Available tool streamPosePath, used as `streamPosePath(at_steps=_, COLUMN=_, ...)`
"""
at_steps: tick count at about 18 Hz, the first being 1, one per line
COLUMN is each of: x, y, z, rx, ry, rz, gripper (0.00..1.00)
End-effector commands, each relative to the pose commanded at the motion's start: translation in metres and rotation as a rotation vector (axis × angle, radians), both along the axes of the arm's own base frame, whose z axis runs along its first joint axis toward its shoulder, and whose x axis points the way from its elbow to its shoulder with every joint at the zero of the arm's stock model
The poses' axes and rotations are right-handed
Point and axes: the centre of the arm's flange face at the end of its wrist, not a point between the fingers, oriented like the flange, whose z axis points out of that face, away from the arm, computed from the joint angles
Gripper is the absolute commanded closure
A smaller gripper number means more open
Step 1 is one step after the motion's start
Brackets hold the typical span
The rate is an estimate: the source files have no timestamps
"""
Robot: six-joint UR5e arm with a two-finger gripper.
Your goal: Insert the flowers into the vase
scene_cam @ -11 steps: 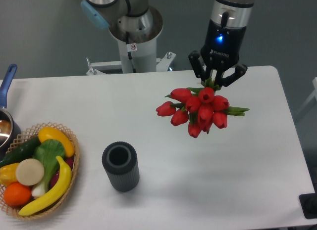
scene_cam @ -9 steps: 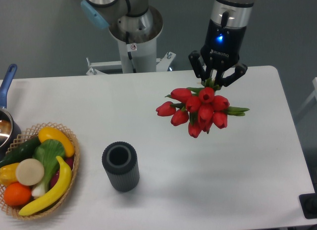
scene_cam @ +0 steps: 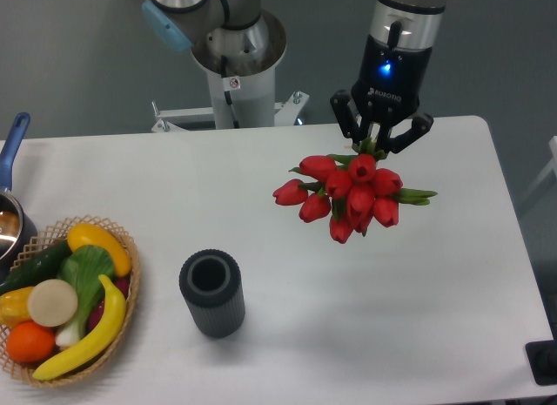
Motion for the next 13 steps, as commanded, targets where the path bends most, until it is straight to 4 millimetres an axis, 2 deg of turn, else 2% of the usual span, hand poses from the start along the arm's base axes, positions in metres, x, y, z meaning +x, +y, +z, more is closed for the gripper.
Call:
streamPosePath(at_steps=4, x=0.009, y=0.011, z=0.007, rx=0.089, ry=-0.044, rz=-0.002, gripper=0.80)
streamPosePath(at_steps=6, x=0.016, y=0.024, z=0.015, rx=0.194, ry=-0.054, rz=-0.041, gripper=0.80)
streamPosePath(at_steps=10, x=0.050, y=0.059, z=0.009, rx=0.374, ry=-0.094, rz=-0.136, gripper=0.80)
streamPosePath(at_steps=13, x=0.063, y=0.077, z=0.009, rx=0.505, ry=-0.122, rz=-0.221, gripper=0.80)
